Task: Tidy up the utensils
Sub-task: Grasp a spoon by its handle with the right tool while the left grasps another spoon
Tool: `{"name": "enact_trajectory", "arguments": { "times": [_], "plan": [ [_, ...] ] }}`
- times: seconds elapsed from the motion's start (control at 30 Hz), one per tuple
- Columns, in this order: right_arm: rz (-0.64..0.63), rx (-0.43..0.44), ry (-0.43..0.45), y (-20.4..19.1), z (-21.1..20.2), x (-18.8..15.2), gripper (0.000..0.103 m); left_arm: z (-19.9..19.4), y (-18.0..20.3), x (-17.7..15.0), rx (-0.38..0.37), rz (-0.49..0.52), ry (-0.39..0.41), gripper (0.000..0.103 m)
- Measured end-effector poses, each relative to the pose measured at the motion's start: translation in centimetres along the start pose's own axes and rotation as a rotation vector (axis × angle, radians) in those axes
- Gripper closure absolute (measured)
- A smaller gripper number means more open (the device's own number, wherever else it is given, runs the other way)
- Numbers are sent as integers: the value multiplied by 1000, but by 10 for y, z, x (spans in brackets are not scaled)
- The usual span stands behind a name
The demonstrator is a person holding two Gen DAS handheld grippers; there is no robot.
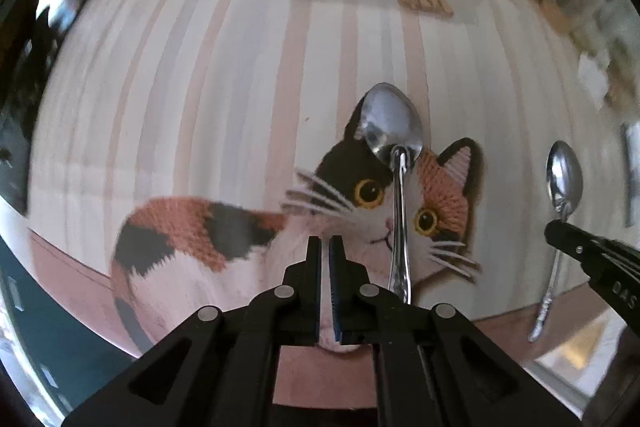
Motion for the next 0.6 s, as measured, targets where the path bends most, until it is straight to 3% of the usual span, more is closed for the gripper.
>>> {"name": "enact_trajectory", "arguments": {
  "times": [0.13,0.2,0.27,0.43,0.57,0.6],
  "plan": [
    [28,24,15,11,-14,2,100,3,-29,-4,-139,-85,-61,89],
    [45,23,14,23,-17,14,100,4,-31,-3,-156,-85,-61,76],
    [62,12,13,21,-14,15,100,5,-24,-1,-166,-75,-51,74],
    [84,17,-4,38,-10,28,100,9,13,14,-154,-15,-41,71],
    [117,27,-34,36,-1,34,97,11,40,29,-64,52,-36,65],
    [129,26,-27,39,-3,34,92,11,43,32,-42,67,-34,65]
  ]
}}
Point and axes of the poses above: each gripper's, at about its wrist camera, not at the fingertips, and z roughly the way its jaws point, y to its right, x to its top, the point moved 2 cm from there along z, roughly the way its jaws point, and after that the axes turned 1 degree about -z, right-handed, at the moved point
